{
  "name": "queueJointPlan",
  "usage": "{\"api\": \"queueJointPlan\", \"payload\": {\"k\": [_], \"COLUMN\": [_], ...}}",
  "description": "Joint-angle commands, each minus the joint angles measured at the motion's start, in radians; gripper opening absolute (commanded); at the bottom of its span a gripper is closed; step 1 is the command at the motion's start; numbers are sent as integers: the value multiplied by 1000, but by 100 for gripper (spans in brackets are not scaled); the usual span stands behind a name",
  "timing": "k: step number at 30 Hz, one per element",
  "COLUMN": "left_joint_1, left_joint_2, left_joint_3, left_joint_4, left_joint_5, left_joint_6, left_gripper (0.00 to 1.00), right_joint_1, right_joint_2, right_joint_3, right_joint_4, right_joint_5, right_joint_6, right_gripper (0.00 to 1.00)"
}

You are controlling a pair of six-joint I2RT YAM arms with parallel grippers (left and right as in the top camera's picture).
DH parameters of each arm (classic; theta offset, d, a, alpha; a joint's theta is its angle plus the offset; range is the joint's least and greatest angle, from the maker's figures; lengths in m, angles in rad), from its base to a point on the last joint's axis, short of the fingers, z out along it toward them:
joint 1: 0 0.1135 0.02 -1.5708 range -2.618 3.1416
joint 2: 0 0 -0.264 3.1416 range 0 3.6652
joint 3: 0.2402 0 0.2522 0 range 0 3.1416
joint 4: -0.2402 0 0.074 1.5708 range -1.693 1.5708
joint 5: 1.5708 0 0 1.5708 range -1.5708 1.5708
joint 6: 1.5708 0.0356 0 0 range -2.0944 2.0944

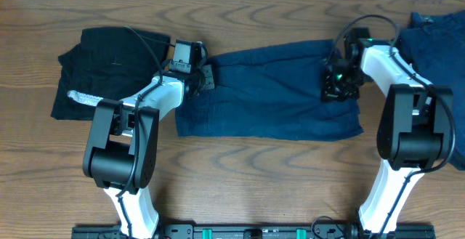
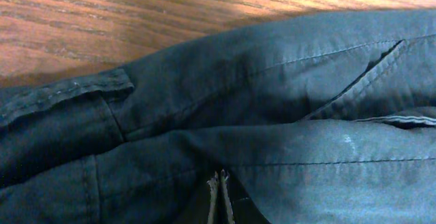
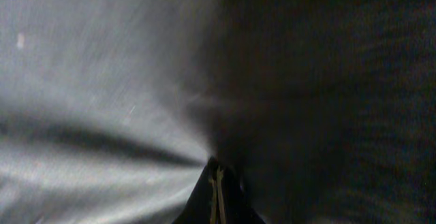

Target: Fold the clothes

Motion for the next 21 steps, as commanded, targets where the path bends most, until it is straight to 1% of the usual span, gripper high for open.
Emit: {"api": "queueJointPlan", "payload": {"k": [1, 3, 6, 9, 13, 16, 19, 21], "left_joint_1": [6, 6, 6, 6, 6, 9, 21, 35], "left_joint_2": [43, 23, -31, -119, -256, -352, -418, -438], "left_joint_3": [3, 8, 15, 15, 15, 15, 15, 15], "left_joint_4": [4, 5, 5, 5, -18, -78, -171, -241], "left_joint_5": [-57, -57, -57, -58, -88, -108, -110, -109], "left_joint_6": [0, -1, -1, 1, 3, 3, 3, 3], "left_gripper": [6, 6, 6, 6, 6, 6, 8, 12], "right_joint_1": [-39, -47, -50, -50, -50, -50, -47, -37], "right_joint_2": [30, 30, 30, 29, 27, 19, 6, -2], "right_joint_3": [-9, -9, -9, -8, 25, 81, 162, 224], "right_joint_4": [51, 75, 102, 132, 126, 84, 14, -34], "right_joint_5": [167, 166, 158, 139, 74, -4, -61, -78], "right_joint_6": [72, 107, 121, 120, 105, 74, 40, 12], "right_gripper": [1, 1, 1, 1, 2, 5, 8, 10]}}
